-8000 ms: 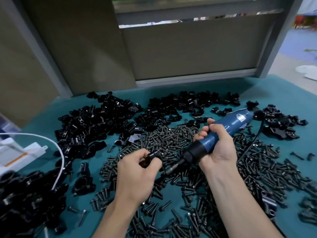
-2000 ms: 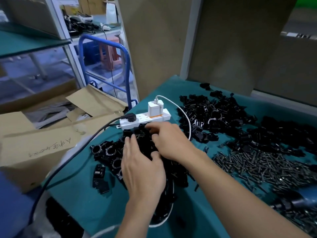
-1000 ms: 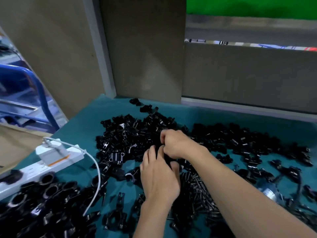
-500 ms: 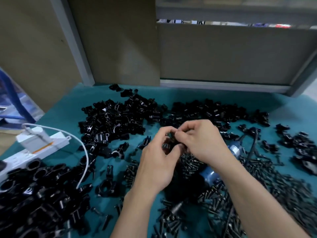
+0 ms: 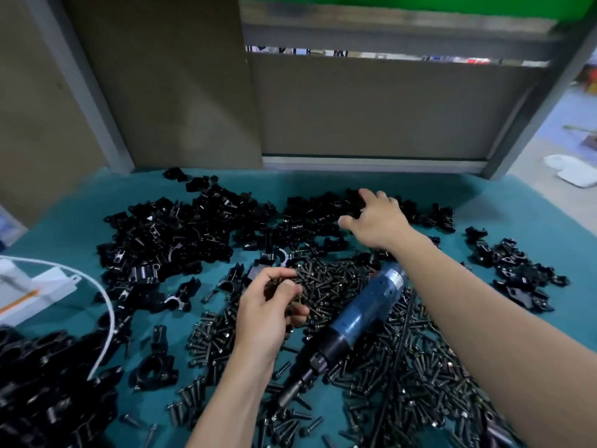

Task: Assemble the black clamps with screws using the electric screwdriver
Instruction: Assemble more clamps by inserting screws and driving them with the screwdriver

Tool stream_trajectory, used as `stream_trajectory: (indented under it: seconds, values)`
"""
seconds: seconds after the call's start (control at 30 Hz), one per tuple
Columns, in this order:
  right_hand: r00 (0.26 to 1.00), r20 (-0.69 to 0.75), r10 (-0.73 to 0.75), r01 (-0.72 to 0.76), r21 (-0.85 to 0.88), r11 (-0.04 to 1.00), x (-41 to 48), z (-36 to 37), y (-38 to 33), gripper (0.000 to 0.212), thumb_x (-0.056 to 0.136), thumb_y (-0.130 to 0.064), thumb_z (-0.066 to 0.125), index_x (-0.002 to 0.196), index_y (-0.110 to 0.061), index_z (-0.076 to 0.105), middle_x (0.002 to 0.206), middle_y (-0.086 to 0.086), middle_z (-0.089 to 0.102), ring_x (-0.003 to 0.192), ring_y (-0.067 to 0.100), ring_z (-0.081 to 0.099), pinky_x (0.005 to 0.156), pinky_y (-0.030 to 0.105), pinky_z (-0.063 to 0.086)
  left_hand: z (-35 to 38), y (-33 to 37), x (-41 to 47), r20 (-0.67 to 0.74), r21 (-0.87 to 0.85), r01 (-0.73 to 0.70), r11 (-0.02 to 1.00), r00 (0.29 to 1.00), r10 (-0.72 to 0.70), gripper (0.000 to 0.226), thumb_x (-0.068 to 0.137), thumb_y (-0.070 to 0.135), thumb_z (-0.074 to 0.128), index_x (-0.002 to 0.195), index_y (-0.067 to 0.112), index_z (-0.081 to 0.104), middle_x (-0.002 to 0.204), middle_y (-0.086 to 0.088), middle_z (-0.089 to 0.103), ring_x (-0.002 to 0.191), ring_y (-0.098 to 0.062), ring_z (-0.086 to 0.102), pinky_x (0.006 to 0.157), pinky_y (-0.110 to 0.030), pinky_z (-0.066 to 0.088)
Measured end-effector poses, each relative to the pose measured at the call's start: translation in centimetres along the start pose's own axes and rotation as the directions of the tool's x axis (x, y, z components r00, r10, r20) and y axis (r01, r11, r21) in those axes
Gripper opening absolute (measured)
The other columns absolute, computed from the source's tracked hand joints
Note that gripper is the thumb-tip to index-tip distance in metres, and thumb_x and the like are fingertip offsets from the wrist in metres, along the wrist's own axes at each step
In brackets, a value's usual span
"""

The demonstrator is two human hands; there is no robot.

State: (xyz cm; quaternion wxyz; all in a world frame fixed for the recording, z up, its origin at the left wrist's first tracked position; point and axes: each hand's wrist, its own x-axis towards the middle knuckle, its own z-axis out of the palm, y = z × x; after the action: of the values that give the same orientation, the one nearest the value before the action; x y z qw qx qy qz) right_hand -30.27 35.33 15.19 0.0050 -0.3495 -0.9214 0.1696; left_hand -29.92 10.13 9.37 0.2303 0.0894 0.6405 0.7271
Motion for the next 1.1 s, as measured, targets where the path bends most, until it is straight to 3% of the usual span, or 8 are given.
stream_trajectory:
  seconds: [0.17, 0.37, 0.63, 0.73, 0.83, 0.93, 1.03, 1.1]
  values:
    - [0.994, 0.105, 0.017, 0.005, -0.206, 0.979, 4.1, 4.1, 0.6, 0.071, 0.106, -0.049, 0.047, 0.164, -0.021, 0.016, 0.166, 0.019, 0.021, 0.152, 0.043, 0.020, 0.124, 0.053, 0.021, -0.7, 0.0, 1.0, 0.026, -0.039, 0.006, 0.999, 1.000, -0.005, 0.034, 0.101, 0.000, 0.062, 0.089, 0.028, 0.078, 0.085, -0.001, 0.075, 0.064, -0.016, 0.066, 0.061, -0.027, 0.057]
    - [0.992, 0.066, -0.112, 0.128, -0.381, 0.916, 3.3, 3.6, -2.0, 0.062, 0.094, -0.011, 0.057, 0.151, -0.016, 0.032, 0.135, 0.020, 0.050, 0.126, 0.042, 0.048, 0.103, 0.055, 0.041, -0.3, 0.0, 1.3, 0.012, -0.094, 0.008, 0.996, 1.000, -0.007, 0.034, 0.102, 0.002, 0.060, 0.090, 0.029, 0.077, 0.084, -0.002, 0.075, 0.060, -0.016, 0.063, 0.056, -0.026, 0.055]
    - [0.958, -0.009, -0.288, 0.273, -0.291, 0.917, -0.8, 5.6, -2.2, 0.061, 0.090, -0.003, 0.058, 0.146, -0.019, 0.040, 0.123, 0.014, 0.056, 0.117, 0.038, 0.054, 0.097, 0.049, 0.044, -0.3, -0.6, 1.6, 0.002, -0.062, -0.039, 0.997, 0.999, 0.039, 0.024, 0.104, 0.010, 0.060, 0.102, 0.032, 0.070, 0.083, 0.000, 0.075, 0.062, -0.016, 0.064, 0.057, -0.026, 0.054]
    - [0.960, -0.074, -0.270, 0.247, -0.230, 0.941, -1.5, 5.2, -2.8, 0.062, 0.089, 0.003, 0.054, 0.146, -0.018, 0.044, 0.115, 0.011, 0.059, 0.101, 0.036, 0.060, 0.077, 0.043, 0.044, 0.1, -1.2, 1.5, -0.018, 0.014, -0.084, 0.996, 0.996, 0.084, 0.026, 0.103, 0.013, 0.060, 0.106, 0.039, 0.056, 0.081, 0.005, 0.074, 0.062, -0.015, 0.065, 0.059, -0.027, 0.055]
    - [0.964, -0.190, -0.186, 0.184, -0.032, 0.982, -2.9, 3.8, -3.1, 0.062, 0.085, 0.012, 0.050, 0.140, -0.017, 0.053, 0.092, 0.008, 0.064, 0.077, 0.029, 0.058, 0.061, 0.035, 0.041, -0.2, -1.4, 1.5, -0.004, 0.070, -0.115, 0.991, 0.993, 0.116, 0.024, 0.103, 0.013, 0.059, 0.093, 0.034, 0.055, 0.077, 0.004, 0.072, 0.062, -0.015, 0.064, 0.060, -0.029, 0.055]
    - [0.976, -0.215, -0.026, 0.106, 0.369, 0.923, -5.0, 2.3, -3.0, 0.040, 0.094, 0.007, 0.048, 0.106, -0.020, 0.075, 0.078, -0.002, 0.064, 0.061, 0.014, 0.055, 0.049, 0.021, 0.040, -0.2, -1.2, 1.7, 0.003, 0.053, -0.105, 0.993, 0.994, 0.105, 0.030, 0.101, 0.009, 0.063, 0.080, 0.028, 0.055, 0.074, 0.001, 0.069, 0.060, -0.017, 0.064, 0.056, -0.027, 0.054]
    - [0.992, -0.104, 0.072, 0.042, 0.804, 0.593, -8.8, 2.1, -3.0, 0.045, 0.100, 0.003, 0.046, 0.082, -0.022, 0.079, 0.080, 0.000, 0.073, 0.058, 0.009, 0.061, 0.054, 0.022, 0.050, 0.0, -1.2, 1.7, -0.005, 0.059, -0.119, 0.991, 0.993, 0.119, 0.029, 0.096, 0.003, 0.069, 0.079, 0.021, 0.056, 0.072, -0.005, 0.065, 0.060, -0.020, 0.065, 0.056, -0.027, 0.055]
    - [1.000, -0.017, 0.021, 0.007, 0.906, 0.423, -11.1, 2.7, -3.0, 0.045, 0.101, 0.003, 0.048, 0.082, -0.021, 0.081, 0.077, 0.001, 0.074, 0.057, 0.007, 0.063, 0.056, 0.022, 0.052, 0.1, -1.1, 1.5, 0.028, 0.072, -0.141, 0.987, 0.990, 0.139, 0.028, 0.093, 0.001, 0.072, 0.076, 0.020, 0.058, 0.072, -0.006, 0.063, 0.061, -0.018, 0.065, 0.058, -0.026, 0.055]
